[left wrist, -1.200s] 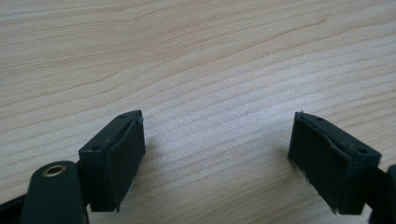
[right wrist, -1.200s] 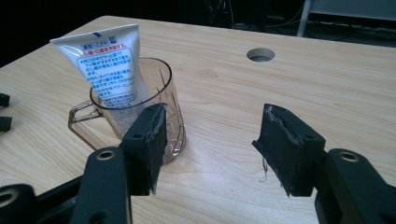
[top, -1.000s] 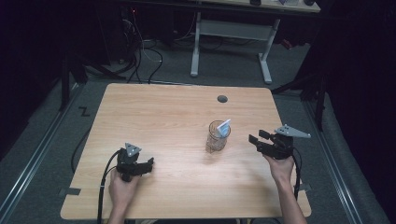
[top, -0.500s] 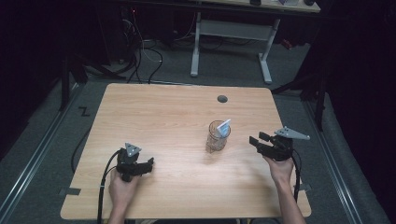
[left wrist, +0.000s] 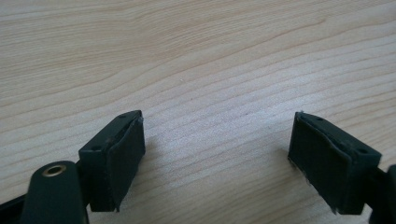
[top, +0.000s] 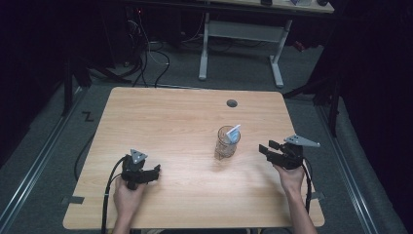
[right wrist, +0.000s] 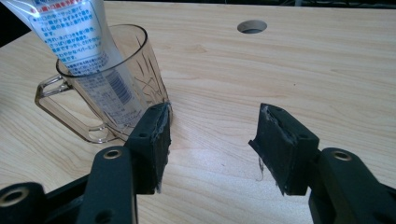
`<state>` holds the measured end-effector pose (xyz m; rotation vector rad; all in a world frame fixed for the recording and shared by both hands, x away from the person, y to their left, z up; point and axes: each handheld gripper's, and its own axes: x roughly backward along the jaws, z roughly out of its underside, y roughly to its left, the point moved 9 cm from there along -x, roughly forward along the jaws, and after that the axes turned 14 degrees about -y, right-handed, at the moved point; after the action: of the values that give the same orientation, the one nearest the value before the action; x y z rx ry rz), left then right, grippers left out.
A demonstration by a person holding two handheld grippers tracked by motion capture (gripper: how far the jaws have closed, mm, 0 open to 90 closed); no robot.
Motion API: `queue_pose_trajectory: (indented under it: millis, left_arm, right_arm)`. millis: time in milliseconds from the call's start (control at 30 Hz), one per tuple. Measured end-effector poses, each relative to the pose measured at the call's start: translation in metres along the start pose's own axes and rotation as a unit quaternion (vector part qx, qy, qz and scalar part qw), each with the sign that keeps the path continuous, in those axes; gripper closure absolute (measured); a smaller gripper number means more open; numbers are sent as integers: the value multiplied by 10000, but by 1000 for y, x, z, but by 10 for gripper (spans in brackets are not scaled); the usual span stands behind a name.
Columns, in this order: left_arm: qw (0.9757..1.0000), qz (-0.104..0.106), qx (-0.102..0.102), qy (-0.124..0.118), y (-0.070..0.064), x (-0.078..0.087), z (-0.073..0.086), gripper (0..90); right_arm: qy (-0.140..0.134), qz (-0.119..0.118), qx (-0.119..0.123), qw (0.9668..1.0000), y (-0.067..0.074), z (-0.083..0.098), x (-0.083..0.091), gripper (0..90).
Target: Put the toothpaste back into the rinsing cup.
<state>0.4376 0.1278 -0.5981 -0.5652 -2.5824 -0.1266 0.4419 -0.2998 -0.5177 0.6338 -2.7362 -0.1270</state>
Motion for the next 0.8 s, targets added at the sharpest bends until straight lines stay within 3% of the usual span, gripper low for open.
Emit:
queue_pose_trajectory:
  millis: [267, 800]
  left_arm:
    - [10000, 0, 1, -2, 0, 0, 0, 185]
    - [10000, -1, 1, 0, 0, 0, 0, 185]
  right_arm:
    - [98, -20, -100, 9999, 2, 10, -5, 455]
    - [343, -1, -67, 9994, 2, 24, -18, 458]
